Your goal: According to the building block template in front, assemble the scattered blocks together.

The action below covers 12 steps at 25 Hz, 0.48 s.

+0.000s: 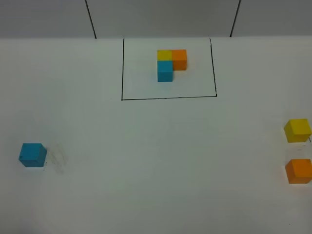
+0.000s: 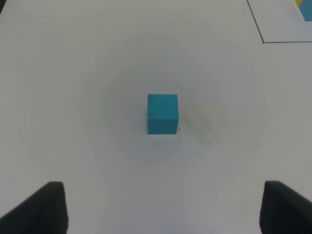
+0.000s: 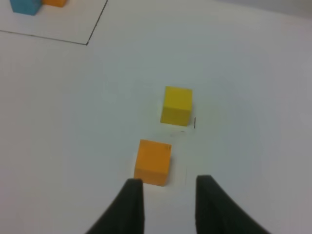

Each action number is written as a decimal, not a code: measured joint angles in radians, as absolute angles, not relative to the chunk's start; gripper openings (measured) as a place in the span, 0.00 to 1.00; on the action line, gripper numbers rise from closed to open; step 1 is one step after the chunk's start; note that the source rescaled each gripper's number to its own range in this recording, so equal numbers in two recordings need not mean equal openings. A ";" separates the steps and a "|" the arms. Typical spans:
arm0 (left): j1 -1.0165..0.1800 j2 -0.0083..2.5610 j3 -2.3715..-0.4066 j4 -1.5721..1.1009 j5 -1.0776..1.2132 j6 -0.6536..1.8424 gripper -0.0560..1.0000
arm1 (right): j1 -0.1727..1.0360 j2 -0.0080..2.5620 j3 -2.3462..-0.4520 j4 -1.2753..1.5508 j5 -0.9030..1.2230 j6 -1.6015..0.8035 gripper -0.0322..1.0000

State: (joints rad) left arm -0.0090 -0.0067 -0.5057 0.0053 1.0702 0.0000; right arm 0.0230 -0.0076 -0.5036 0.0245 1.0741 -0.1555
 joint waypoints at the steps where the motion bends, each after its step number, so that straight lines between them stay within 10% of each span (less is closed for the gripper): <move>1: -0.009 -0.007 -0.506 0.005 1.070 0.000 0.70 | 0.023 -0.008 -0.504 0.025 1.074 -0.156 0.03; 12: -0.009 -0.007 -0.506 0.005 1.070 0.000 0.70 | 0.023 -0.008 -0.504 0.025 1.074 -0.156 0.03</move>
